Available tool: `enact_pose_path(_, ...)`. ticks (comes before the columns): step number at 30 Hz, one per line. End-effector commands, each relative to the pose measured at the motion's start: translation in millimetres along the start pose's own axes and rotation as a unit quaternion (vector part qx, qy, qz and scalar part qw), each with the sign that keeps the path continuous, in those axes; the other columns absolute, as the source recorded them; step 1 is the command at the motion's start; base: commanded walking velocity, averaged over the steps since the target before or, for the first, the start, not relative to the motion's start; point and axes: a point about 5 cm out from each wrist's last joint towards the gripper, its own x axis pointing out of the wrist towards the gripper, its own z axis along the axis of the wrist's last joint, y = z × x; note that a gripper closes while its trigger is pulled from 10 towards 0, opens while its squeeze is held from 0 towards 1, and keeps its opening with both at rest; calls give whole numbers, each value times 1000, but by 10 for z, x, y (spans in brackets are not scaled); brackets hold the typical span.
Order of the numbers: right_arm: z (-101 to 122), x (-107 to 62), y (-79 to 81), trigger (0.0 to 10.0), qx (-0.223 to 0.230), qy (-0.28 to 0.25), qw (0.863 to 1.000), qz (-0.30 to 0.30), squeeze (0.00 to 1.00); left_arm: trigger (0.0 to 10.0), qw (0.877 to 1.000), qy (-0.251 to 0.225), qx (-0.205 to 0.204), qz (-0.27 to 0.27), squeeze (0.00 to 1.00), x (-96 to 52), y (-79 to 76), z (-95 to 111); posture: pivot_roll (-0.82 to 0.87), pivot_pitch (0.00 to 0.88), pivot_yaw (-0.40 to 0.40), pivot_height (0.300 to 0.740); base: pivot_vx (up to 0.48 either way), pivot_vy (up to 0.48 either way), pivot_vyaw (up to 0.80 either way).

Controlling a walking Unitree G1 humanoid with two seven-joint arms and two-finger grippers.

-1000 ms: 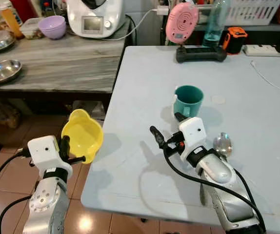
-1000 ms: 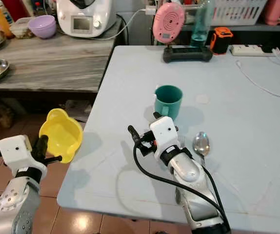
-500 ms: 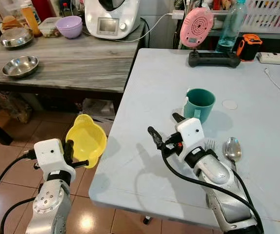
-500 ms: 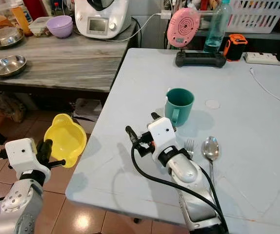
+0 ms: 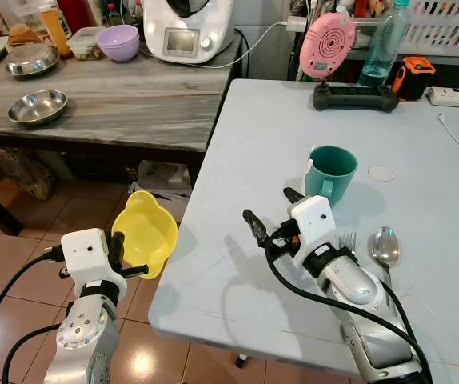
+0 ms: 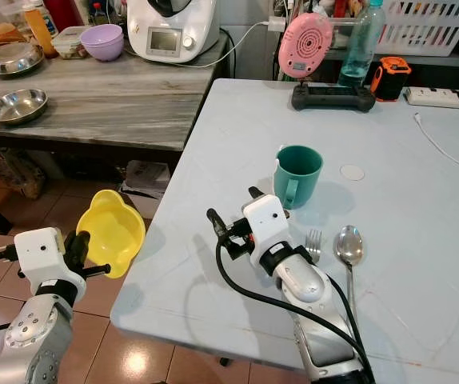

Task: Setting the table

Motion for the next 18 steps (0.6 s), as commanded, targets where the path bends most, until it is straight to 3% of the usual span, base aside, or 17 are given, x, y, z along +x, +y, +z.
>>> enact_pose_path(1, 15, -1, -9, 10000, -1, -4, 1000, -6, 0, 10000, 1000, 4, 6, 1, 0, 9, 6, 3, -77, 88, 87, 740, 0, 0, 0)
enact_pose_path(6, 17, 9, -3, 10000, 0, -4, 1000, -7, 0, 10000, 1000, 7, 8, 1, 0, 11, 13, 4, -77, 89, 91, 740, 0, 0, 0)
enact_pose_path(18, 14, 11, 3, 10000, 2, -5, 1000, -10, 0, 10000, 1000, 14, 15, 0, 0, 19, 6, 1, -76, 90, 97, 740, -274, 0, 0)
